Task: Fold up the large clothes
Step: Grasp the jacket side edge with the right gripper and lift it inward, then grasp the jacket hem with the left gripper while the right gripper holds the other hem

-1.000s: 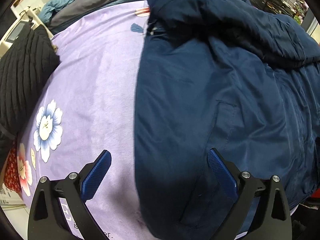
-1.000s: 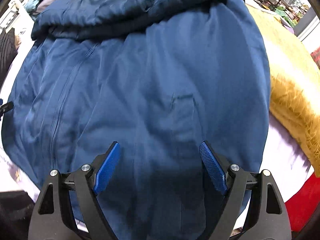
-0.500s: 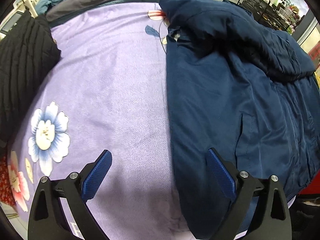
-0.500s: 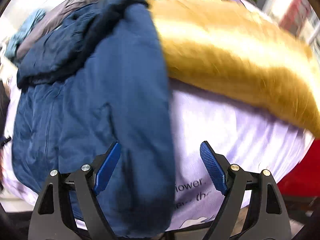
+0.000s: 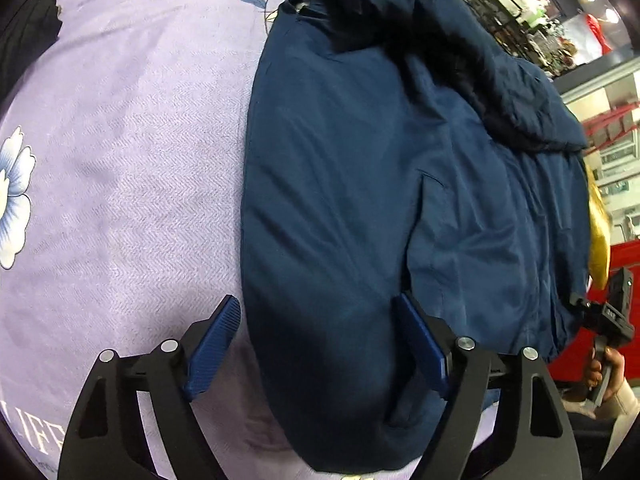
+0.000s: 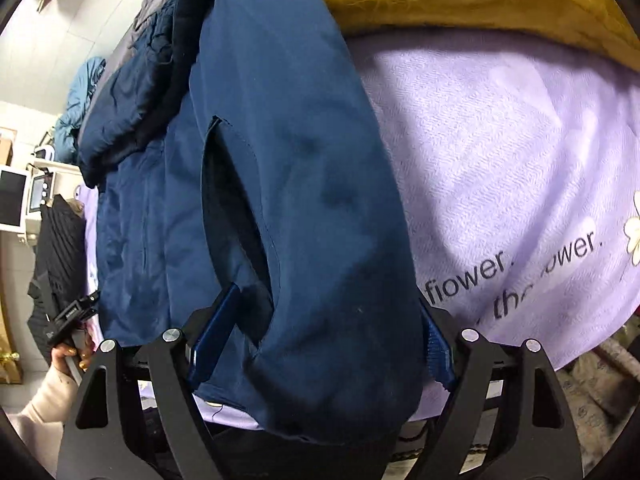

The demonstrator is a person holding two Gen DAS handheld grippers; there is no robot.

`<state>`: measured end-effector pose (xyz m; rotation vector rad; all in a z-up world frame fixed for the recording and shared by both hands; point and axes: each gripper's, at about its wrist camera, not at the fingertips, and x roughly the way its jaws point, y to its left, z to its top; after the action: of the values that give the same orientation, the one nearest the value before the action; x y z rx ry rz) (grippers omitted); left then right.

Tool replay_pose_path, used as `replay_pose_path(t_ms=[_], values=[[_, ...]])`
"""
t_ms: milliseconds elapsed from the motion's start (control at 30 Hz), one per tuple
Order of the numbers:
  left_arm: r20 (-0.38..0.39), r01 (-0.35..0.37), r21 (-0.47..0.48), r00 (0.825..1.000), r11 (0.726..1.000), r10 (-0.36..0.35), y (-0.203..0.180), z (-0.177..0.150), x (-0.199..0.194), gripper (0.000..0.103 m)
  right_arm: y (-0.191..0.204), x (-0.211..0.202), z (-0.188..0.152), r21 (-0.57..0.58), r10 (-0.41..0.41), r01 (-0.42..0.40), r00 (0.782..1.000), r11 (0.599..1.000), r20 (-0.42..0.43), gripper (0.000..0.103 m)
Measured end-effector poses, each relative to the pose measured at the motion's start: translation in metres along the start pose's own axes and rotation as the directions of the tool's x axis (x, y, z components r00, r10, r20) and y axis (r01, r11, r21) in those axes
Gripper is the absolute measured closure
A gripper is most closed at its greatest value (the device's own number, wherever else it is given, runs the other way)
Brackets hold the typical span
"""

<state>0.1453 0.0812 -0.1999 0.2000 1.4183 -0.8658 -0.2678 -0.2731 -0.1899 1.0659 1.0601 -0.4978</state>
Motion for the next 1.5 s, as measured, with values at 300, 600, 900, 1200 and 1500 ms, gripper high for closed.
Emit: replay_pose_path(t_ms=[300,600,900,1200,1500], values=[[0.095,0.070,-0.099,0.994,0.993,-0.060,0.034,-0.006,-0.043,0.018,-0.039,-0.027,0.005,0.183,0.090,-0.108,0.991,0.977,0.103,0.022],[0.002,0.051,-0.036,0.999,0.998,-0.051,0.009,-0.009,-0.001,0.013,-0.001,0.012,0.004,-0.022,0.041,-0.043,0.997,0.999,-0.063,0.022],[-0.069,0.095,0.034,0.993,0.995,-0.093,-0.010,-0.019,0.007,0.019,-0.002,0.023,0.002,-0.067,-0.012,0.005,0.994,0.998,-0.109,0.022],[-0.100,0.137,0.021,0.986,0.990,-0.135,-0.017,-0.025,0.011,0.040,0.006,0.028,-0.017,-0.135,-0.030,0.008,0.986,0.991,-0.162,0.049],[-0.136,0.148,0.218,0.983,0.965,-0.120,-0.040,-0.029,-0.020,0.079,0.028,0.009,-0.023,-0.207,-0.001,-0.036,0.984,0.978,-0.176,0.078]])
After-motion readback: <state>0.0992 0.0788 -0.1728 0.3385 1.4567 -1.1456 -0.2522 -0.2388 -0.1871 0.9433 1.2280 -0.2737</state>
